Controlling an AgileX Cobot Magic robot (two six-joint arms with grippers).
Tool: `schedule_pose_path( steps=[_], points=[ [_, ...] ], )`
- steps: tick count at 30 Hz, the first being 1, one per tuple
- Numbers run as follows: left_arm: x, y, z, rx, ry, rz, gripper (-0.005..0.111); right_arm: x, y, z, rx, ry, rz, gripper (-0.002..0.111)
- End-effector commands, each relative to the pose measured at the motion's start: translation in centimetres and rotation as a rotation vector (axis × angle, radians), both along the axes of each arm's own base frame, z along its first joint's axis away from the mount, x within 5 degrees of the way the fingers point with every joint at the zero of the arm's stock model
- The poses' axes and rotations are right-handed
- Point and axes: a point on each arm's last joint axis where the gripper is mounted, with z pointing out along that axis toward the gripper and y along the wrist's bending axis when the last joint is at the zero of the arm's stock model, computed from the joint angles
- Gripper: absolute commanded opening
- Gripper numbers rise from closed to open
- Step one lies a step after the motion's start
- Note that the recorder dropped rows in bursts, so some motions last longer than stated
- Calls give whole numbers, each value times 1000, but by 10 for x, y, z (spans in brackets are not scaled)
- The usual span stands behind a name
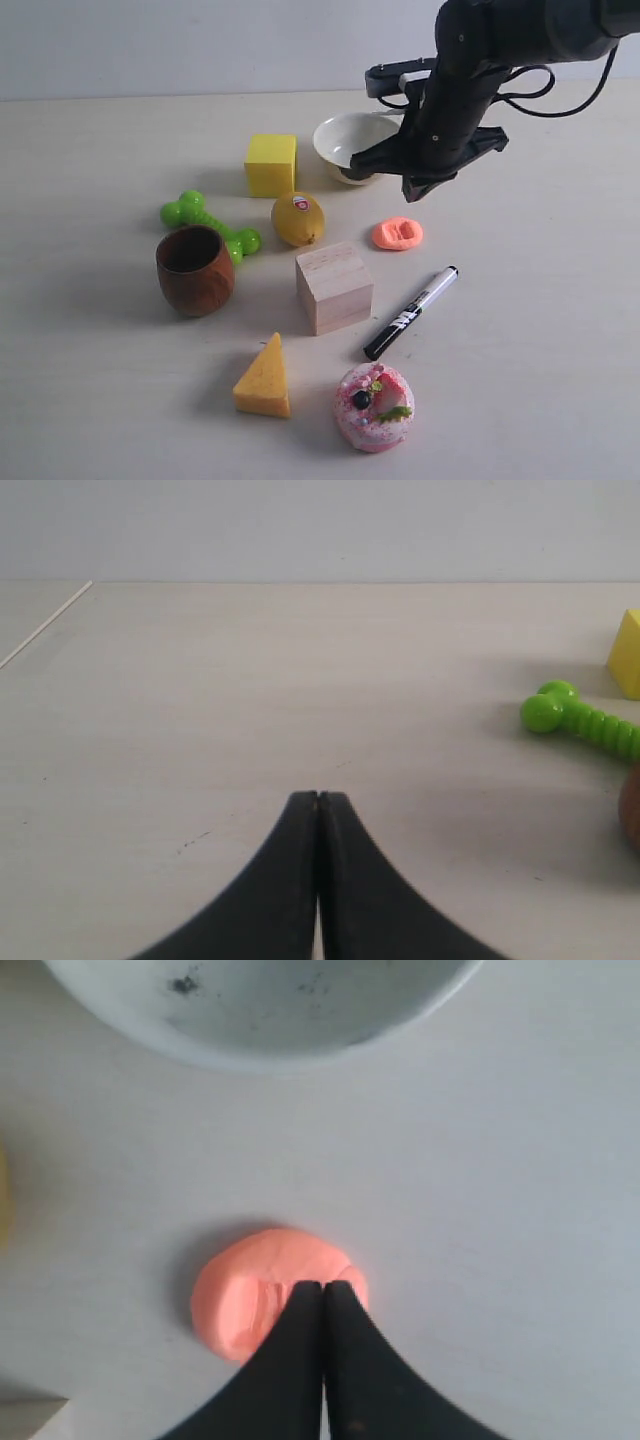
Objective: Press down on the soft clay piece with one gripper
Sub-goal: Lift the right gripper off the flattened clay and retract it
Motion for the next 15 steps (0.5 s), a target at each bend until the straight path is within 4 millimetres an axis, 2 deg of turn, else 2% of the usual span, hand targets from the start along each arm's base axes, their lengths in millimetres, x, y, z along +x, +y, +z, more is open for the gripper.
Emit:
schedule_pose_path(
  steps=[1, 5, 7, 15],
  points=[
    [0, 0, 1, -3, -15, -5, 0, -10, -8, 15, 4, -85, -22, 0],
    [0, 0, 1, -3, -15, -5, 0, -32, -17, 29, 64, -200, -18, 0],
    [0, 0, 1, -3, -15, -5, 0, -47, -23, 42, 97, -248, -20, 0],
    [0, 0, 1, -3, -15, -5, 0, -102, -41, 119, 261, -397, -79, 0]
  ],
)
